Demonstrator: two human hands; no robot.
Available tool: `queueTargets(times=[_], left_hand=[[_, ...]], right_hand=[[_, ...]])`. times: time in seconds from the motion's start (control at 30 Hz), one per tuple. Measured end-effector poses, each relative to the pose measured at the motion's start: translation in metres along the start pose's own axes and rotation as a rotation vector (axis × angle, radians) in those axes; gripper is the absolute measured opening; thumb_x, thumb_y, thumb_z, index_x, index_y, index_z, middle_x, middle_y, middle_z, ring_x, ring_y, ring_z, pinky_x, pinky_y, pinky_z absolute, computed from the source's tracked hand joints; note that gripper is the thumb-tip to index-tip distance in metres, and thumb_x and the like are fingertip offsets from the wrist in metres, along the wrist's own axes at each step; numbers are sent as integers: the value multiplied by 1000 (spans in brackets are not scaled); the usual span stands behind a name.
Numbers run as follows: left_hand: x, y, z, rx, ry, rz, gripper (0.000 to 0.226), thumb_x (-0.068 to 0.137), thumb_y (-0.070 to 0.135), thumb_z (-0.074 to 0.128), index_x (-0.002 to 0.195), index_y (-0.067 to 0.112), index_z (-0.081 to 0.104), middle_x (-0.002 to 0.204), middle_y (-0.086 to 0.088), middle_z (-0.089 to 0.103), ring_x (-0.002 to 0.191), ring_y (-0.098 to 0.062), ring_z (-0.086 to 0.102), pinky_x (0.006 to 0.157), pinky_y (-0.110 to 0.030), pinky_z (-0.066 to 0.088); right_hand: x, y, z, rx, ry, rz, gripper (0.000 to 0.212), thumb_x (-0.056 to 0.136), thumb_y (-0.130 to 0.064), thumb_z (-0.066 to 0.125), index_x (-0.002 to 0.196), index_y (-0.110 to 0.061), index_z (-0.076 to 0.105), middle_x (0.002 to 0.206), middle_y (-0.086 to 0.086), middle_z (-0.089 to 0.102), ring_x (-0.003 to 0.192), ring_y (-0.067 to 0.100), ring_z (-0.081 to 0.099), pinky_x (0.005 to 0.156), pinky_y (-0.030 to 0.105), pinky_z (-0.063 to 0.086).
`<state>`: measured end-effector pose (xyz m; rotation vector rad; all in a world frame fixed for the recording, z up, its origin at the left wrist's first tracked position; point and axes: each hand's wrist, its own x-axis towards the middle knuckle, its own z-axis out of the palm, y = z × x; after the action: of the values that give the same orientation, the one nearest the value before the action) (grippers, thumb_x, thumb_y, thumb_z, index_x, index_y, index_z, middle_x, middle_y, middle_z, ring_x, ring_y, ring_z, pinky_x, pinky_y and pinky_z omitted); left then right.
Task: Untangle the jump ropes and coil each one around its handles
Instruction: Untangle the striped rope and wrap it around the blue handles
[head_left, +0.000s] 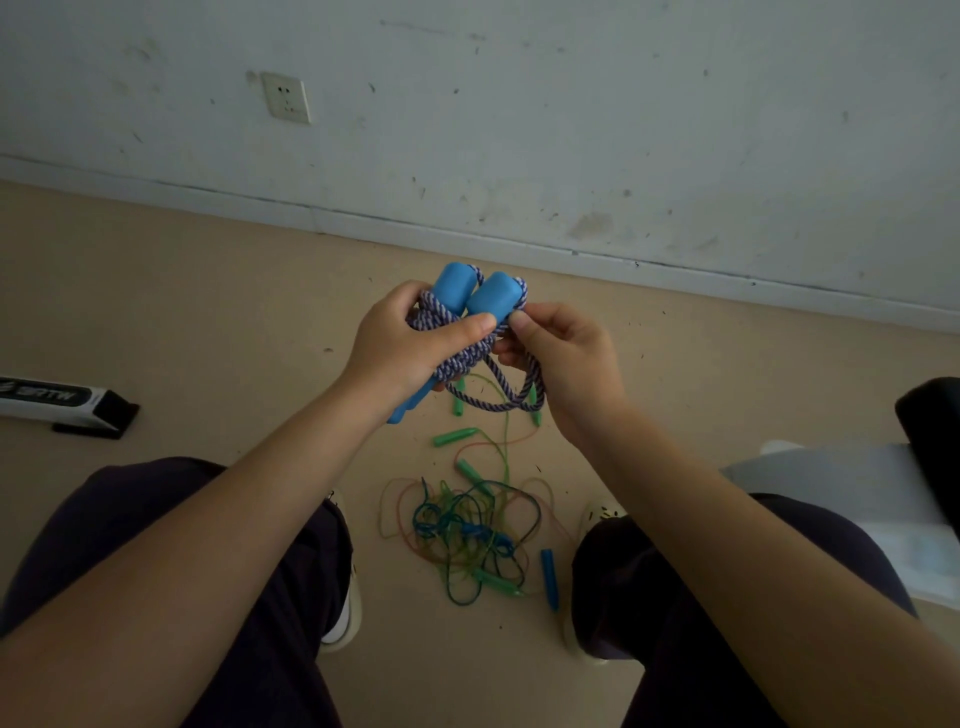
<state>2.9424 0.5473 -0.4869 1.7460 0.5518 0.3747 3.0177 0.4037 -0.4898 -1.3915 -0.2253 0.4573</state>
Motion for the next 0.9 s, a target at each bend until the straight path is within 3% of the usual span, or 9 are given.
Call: queueTargets(times=[0.13,0.27,0.43,0.63,0.73,0.9], left_hand=[[2,-3,1,63,27,19,41,74,44,84,100,18,65,91,-3,72,74,-20,71,58,-37,58],[1,-5,2,91,32,29,43,73,46,85,97,18,64,89,-3,71,77,-23,71,66,-47,60],[-1,0,5,88,8,54,38,76,41,83,99,17,65,87,2,70,69,-3,66,53,-19,50],[3,-1,3,-70,-58,-50,39,78,42,82,102,16,66,87,-9,74,69,-25,73,53,-31,54],[4,-1,2,-120,-73,-91,43,78,43,82,105,13,66,87,-13,74,67,-28,72,52,-32,54],[5,-2,1,-158,-107,-114,43,81,41,79,108,12,66,82,-8,73,65,-26,70,53,-34,55]], right_hand=[[-2,1,0,59,-33,66,19,97,-2,53,110,8,64,79,12,66,64,13,63,66,22,55],[-1,-1,2,-42,2,70,14,94,1,55,99,1,69,76,9,68,64,12,62,66,22,53],[-1,-6,0,-110,68,46,12,88,2,58,86,-1,69,72,9,66,65,14,61,63,21,52],[3,-7,-3,-2,-2,61,15,89,0,61,78,-8,66,71,6,66,69,15,61,70,25,52],[2,-9,-3,69,-35,77,14,90,1,61,82,-8,69,77,7,68,73,15,62,76,27,52],[2,-12,-6,121,-95,49,18,92,5,57,109,3,63,85,7,71,75,13,69,71,21,54]])
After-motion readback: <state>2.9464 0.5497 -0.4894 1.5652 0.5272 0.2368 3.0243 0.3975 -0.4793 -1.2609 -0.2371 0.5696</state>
